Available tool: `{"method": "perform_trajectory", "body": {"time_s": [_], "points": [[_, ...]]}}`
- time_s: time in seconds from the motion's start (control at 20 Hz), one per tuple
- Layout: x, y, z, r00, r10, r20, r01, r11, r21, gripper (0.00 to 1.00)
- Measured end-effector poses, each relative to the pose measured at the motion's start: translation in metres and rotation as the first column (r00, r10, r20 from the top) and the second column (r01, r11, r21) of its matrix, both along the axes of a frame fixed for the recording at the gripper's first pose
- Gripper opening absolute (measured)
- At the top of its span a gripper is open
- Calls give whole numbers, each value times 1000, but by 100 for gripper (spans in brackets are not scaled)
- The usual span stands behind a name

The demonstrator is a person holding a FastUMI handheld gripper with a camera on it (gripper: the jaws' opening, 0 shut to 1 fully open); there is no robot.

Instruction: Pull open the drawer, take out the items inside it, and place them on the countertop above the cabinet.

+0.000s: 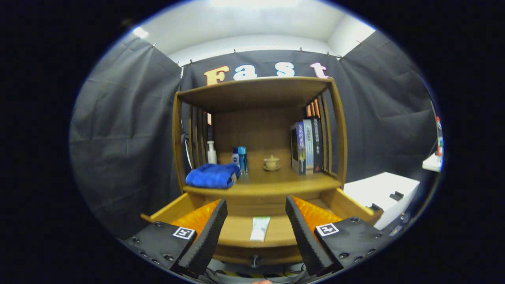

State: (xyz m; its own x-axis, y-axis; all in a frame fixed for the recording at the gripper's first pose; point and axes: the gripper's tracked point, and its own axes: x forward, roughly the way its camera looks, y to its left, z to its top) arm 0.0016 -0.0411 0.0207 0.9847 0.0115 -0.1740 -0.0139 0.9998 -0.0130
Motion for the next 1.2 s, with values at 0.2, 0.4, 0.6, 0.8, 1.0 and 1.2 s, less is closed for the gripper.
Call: {"method": "perform_trajectory", "body": {"time_s": [0.2, 0.4, 0.6, 0.8, 1.0, 1.2], "points": [[98, -21, -17, 969, -68, -236, 60, 997, -42, 96], [117, -17, -131, 806, -62, -588, 57, 998, -26, 99], [103, -14, -199, 675, -68, -735, 52, 998, -45, 99], [85, -21, -234, 545, -108, -832, 52, 994, -95, 99], [78, -27, -249, 479, -120, -870, 69, 993, -98, 97], [70, -31, -255, 444, -107, -889, 100, 993, -70, 74]]}}
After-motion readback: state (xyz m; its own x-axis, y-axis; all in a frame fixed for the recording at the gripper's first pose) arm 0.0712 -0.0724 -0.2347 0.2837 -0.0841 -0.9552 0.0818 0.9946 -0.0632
